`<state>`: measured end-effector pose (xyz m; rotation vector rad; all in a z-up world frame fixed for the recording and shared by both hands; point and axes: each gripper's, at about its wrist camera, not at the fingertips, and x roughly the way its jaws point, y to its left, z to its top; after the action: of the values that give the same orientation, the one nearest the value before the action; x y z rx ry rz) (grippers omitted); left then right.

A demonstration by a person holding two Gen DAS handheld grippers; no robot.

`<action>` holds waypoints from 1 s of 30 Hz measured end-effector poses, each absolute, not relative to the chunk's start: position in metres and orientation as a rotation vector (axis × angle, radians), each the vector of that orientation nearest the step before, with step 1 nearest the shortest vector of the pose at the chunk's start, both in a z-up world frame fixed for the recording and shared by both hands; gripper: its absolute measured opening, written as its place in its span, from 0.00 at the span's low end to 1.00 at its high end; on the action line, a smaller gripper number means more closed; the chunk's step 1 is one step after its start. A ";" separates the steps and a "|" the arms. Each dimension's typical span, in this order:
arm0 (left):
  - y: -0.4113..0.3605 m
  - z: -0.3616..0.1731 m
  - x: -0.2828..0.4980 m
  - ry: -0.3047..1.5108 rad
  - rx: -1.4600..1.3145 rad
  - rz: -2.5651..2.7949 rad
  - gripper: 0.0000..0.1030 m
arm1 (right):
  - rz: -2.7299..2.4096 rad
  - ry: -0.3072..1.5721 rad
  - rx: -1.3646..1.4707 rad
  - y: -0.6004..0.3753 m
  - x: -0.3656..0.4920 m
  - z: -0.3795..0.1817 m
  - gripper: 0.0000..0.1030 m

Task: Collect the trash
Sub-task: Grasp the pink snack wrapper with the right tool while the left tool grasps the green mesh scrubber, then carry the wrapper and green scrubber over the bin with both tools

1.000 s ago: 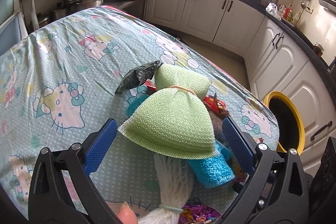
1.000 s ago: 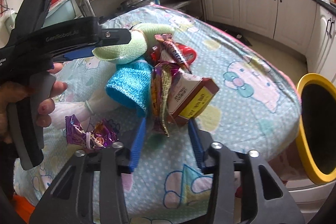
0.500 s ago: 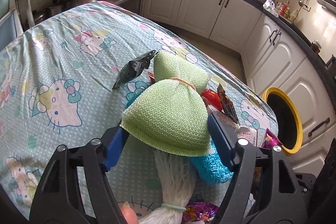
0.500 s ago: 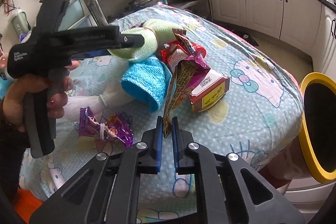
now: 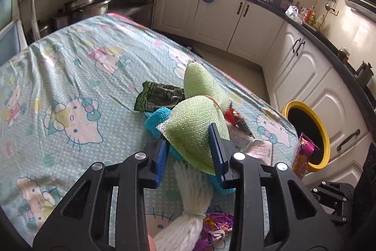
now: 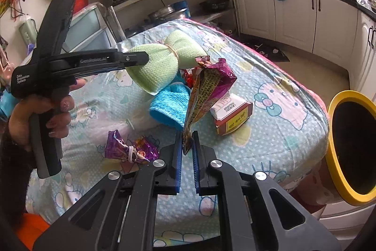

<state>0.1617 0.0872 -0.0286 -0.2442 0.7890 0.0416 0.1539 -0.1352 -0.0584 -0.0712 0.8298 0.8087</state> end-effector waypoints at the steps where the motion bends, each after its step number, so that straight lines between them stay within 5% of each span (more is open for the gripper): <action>1: 0.086 -0.026 0.160 0.782 -0.241 0.040 0.24 | 0.809 0.826 -0.070 -0.138 0.153 -0.057 0.08; 30: -0.002 0.034 0.165 0.642 -0.142 -0.112 0.24 | 0.689 0.700 0.001 -0.213 0.169 -0.008 0.07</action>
<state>0.1647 -0.0018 0.0338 -0.1421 0.6419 -0.1120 0.1687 -0.2133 -0.0076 0.0013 0.7001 0.6888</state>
